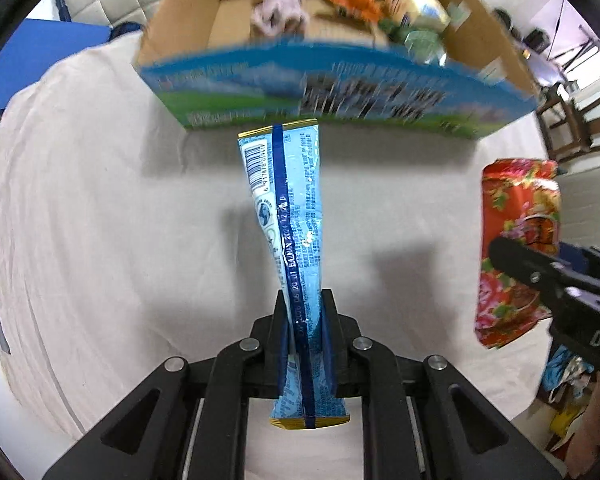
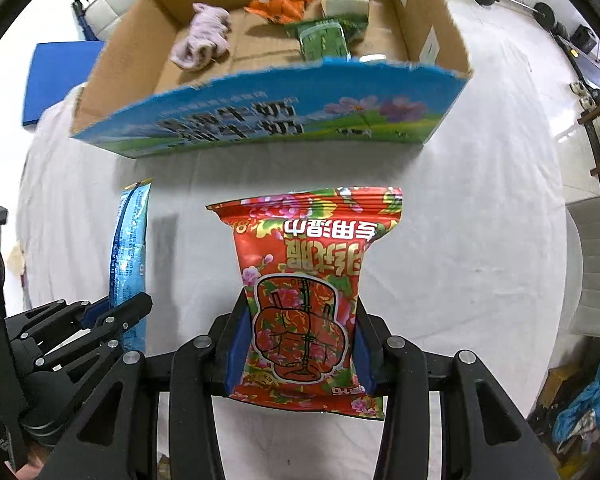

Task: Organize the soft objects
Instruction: 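Place the red bag and blue ice-pop into the box and release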

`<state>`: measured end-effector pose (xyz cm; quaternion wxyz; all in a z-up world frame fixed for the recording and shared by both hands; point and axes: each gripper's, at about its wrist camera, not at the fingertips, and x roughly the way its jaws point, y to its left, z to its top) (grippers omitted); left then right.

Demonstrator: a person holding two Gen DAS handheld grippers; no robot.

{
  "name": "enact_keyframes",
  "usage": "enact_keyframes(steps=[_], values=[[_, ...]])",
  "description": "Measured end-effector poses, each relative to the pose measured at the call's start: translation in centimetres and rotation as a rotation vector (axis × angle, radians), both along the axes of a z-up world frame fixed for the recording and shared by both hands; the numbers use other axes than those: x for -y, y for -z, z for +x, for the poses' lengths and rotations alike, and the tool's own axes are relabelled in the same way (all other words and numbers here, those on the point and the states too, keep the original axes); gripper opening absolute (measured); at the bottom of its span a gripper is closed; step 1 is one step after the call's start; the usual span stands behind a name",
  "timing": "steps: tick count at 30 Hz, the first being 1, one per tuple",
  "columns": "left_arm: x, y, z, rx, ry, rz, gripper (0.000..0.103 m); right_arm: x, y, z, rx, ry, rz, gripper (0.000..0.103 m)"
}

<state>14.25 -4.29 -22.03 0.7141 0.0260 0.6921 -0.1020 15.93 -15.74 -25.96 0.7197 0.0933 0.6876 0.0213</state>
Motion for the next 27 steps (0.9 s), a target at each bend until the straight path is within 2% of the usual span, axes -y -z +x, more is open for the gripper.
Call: enact_keyframes(steps=[3, 8, 13, 19, 23, 25, 27], values=[[-0.2, -3.5, 0.9, 0.047, -0.024, -0.045, 0.011, 0.2, -2.9, 0.6, 0.035, -0.007, 0.016, 0.046], [-3.5, -8.9, 4.6, 0.121, -0.069, -0.127, 0.012, 0.5, -7.5, 2.9, 0.116, -0.014, 0.044, 0.046], [-4.9, -11.3, 10.2, 0.177, -0.116, -0.158, 0.012, 0.9, -10.7, 6.9, 0.193, -0.007, 0.062, 0.046], [-6.5, -8.9, 17.0, 0.136, -0.180, -0.199, 0.012, 0.9, -11.3, 12.1, 0.218, -0.015, 0.042, 0.046], [-7.1, -5.8, 20.8, 0.084, -0.270, -0.211, 0.012, 0.6, -9.4, 15.5, 0.190, -0.015, 0.042, 0.046], [-7.5, -4.1, 22.1, 0.051, -0.320, -0.204, 0.012, 0.5, -7.7, 17.1, 0.162, -0.010, 0.054, 0.046], [-8.0, -3.0, 22.8, 0.015, -0.373, -0.230, 0.012, 0.4, -5.9, 18.2, 0.129, -0.009, 0.064, 0.046]])
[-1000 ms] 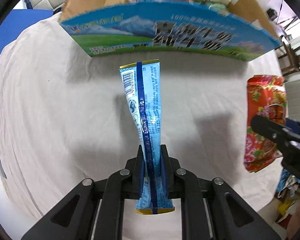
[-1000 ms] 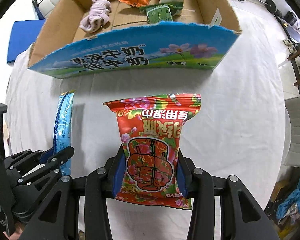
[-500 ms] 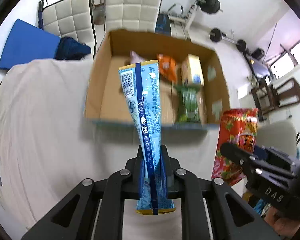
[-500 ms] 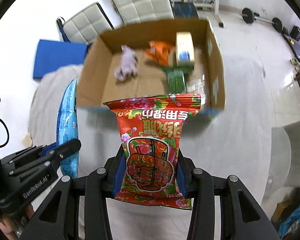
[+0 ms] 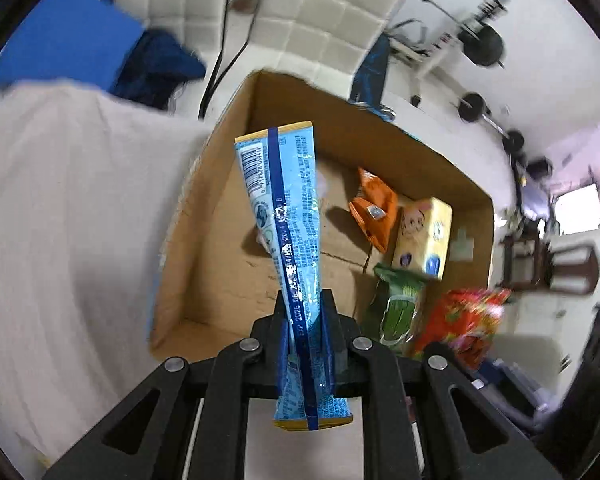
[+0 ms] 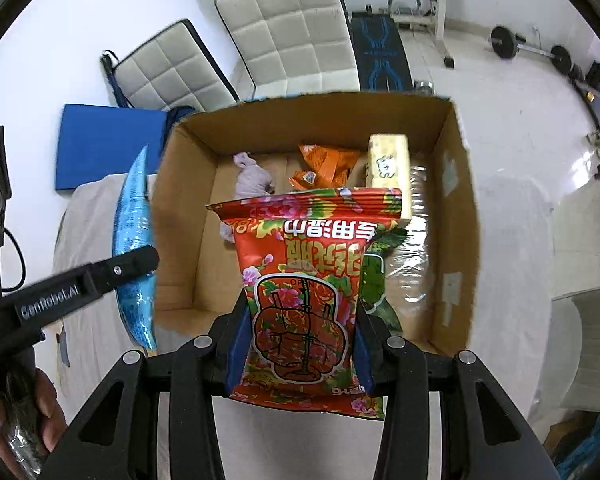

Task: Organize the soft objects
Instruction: 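Place the red bag and blue ice-pop into the box and release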

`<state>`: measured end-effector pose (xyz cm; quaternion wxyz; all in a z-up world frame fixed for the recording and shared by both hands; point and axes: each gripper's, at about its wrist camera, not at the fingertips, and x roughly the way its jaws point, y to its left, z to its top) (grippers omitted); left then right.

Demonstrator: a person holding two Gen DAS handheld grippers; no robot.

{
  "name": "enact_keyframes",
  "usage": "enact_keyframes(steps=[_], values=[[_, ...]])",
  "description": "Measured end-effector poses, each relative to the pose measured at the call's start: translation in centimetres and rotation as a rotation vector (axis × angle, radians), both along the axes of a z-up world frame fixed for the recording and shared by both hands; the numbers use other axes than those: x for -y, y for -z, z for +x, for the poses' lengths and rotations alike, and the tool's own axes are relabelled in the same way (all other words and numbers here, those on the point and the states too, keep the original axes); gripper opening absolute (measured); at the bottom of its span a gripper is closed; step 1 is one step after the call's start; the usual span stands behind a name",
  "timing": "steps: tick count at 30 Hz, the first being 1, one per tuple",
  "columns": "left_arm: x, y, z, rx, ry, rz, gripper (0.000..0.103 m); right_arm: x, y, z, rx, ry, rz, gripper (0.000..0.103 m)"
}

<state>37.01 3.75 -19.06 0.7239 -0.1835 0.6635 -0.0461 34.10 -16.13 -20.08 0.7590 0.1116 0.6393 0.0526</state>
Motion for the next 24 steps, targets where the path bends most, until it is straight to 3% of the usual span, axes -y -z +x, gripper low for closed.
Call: enact_keyframes(steps=[9, 14, 18, 24], values=[[0.4, 4.9, 2.2, -0.106, -0.020, 0.009, 0.012, -0.5, 6.6, 3.1, -0.109, -0.007, 0.046, 0.046], [1.0, 7.4, 2.7, -0.143, -0.006, 0.033, 0.012, -1.4, 8.8, 4.2, -0.136, -0.016, 0.041, 0.046], [1.0, 8.3, 2.6, -0.160, -0.002, 0.030, 0.013, -1.9, 9.7, 4.7, -0.148, -0.018, 0.040, 0.046], [1.5, 8.4, 3.0, -0.160, 0.038, 0.095, 0.015, -2.6, 10.9, 5.3, -0.172, -0.030, 0.011, 0.047]])
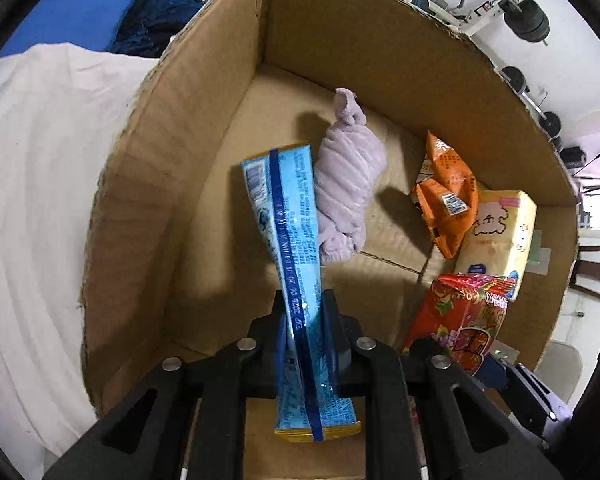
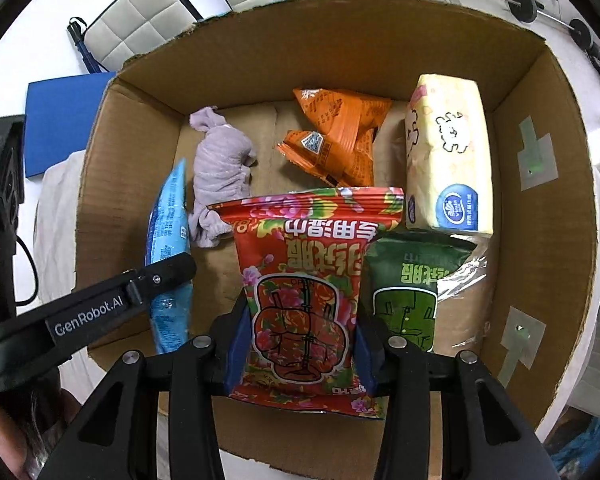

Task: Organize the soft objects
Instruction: 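Place the red bag and blue ice-pop into the box and release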

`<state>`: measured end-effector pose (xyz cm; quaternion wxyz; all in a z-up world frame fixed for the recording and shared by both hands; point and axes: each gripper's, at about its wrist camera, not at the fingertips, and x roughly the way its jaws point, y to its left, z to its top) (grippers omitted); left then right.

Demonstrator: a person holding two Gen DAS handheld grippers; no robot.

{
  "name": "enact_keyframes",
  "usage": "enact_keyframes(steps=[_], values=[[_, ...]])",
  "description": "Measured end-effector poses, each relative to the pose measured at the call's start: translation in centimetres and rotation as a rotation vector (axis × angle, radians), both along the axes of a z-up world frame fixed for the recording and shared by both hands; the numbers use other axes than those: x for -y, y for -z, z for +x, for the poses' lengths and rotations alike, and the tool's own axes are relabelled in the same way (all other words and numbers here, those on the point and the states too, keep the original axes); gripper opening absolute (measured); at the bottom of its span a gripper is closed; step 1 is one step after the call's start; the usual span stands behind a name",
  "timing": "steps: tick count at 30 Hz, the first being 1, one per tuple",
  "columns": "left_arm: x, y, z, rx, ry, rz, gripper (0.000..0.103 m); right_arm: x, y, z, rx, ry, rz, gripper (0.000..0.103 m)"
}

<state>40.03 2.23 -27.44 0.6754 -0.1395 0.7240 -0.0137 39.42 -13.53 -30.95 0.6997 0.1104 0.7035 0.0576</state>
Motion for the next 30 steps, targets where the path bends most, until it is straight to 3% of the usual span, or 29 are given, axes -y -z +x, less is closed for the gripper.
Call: enact_keyframes(steps=[3, 5, 7, 15, 17, 23, 30], values=[[0.0, -0.5, 0.1, 0.009, 0.006, 0.009, 0.020, 0.1, 0.5, 0.2, -0.016, 0.004, -0.011, 0.051], [0.0, -0.8, 0.3, 0.016, 0.006, 0.014, 0.031, 0.0, 0.4, 0.3, 0.000, -0.003, -0.019, 0.073], [-0.3, -1.4, 0.3, 0.028, 0.000, 0.018, 0.031, -0.3, 0.2, 0.3, 0.013, -0.009, -0.020, 0.087], [-0.5, -2.5, -0.1, 0.043, 0.019, 0.052, 0.062, -0.1, -1.2, -0.2, 0.040, -0.028, -0.058, 0.087], [-0.6, -2.3, -0.3, 0.043, 0.027, 0.061, 0.068, -0.1, -1.7, -0.2, 0.048, -0.028, -0.069, 0.095], [0.5, -2.9, -1.3, 0.075, 0.084, 0.115, 0.089, 0.9, -3.3, -1.3, 0.081, -0.010, -0.122, 0.100], [1.4, -4.9, -2.5, 0.171, 0.162, 0.202, 0.095, 3.0, -5.0, -3.3, 0.112, 0.037, -0.176, 0.103]])
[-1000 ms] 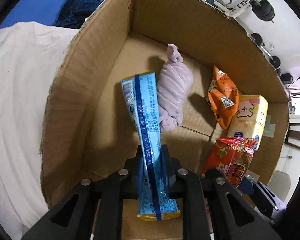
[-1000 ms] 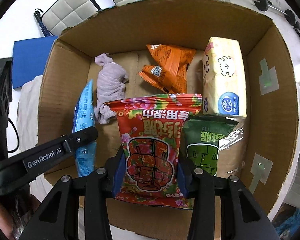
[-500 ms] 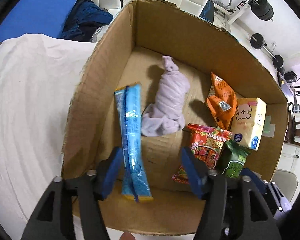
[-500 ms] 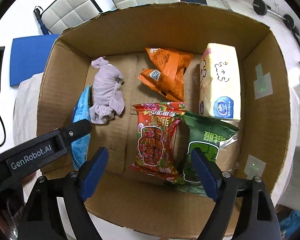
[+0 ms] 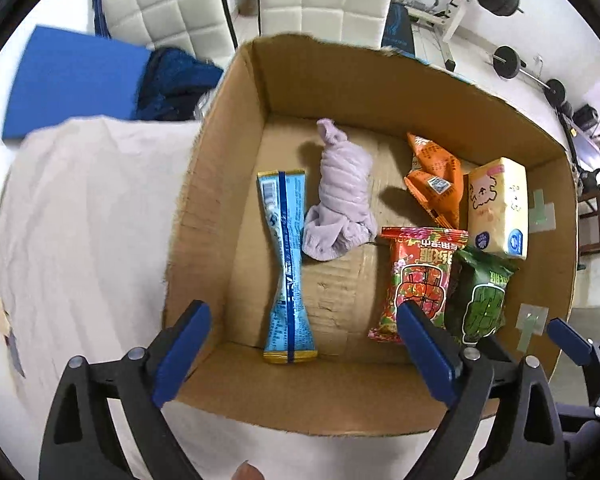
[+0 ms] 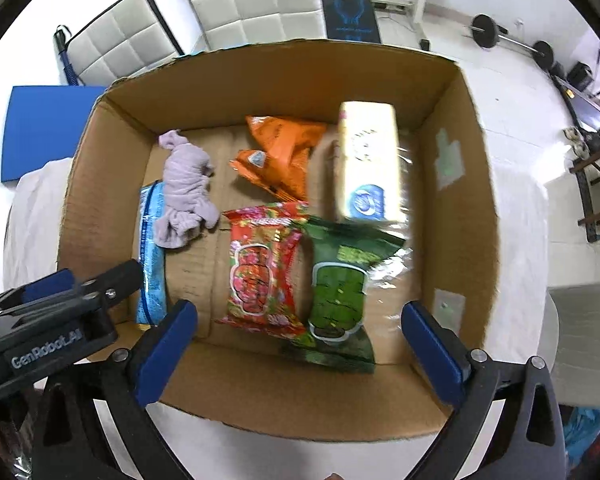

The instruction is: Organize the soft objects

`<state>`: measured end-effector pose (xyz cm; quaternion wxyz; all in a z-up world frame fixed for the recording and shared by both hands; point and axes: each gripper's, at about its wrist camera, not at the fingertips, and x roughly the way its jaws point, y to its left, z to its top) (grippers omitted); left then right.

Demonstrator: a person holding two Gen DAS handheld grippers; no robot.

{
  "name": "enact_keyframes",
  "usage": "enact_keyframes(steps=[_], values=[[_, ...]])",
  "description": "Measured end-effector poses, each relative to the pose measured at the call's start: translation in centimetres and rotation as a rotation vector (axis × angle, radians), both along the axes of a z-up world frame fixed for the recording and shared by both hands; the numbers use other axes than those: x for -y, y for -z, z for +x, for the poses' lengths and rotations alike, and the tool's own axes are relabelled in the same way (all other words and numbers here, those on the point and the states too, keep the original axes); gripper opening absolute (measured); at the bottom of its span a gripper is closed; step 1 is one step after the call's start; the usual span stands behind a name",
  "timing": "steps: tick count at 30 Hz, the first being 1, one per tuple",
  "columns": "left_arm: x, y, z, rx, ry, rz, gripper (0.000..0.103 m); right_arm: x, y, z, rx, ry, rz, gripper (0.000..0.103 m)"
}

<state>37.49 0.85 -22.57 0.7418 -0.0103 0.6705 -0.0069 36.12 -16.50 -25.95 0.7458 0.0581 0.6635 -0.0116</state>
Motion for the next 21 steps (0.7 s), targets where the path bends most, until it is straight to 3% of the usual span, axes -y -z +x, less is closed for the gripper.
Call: enact_keyframes(steps=[15, 21], values=[[-0.1, -2.7, -2.5, 0.105, 0.034, 0.077, 0.096, 1.8, -2.0, -2.9, 0.028, 0.086, -0.041, 0.103], [-0.1, -5.3, -4.4, 0.150, 0.036, 0.070, 0.096, 1.8, -4.9, -4.3, 0.079, 0.096, -0.044, 0.103]])
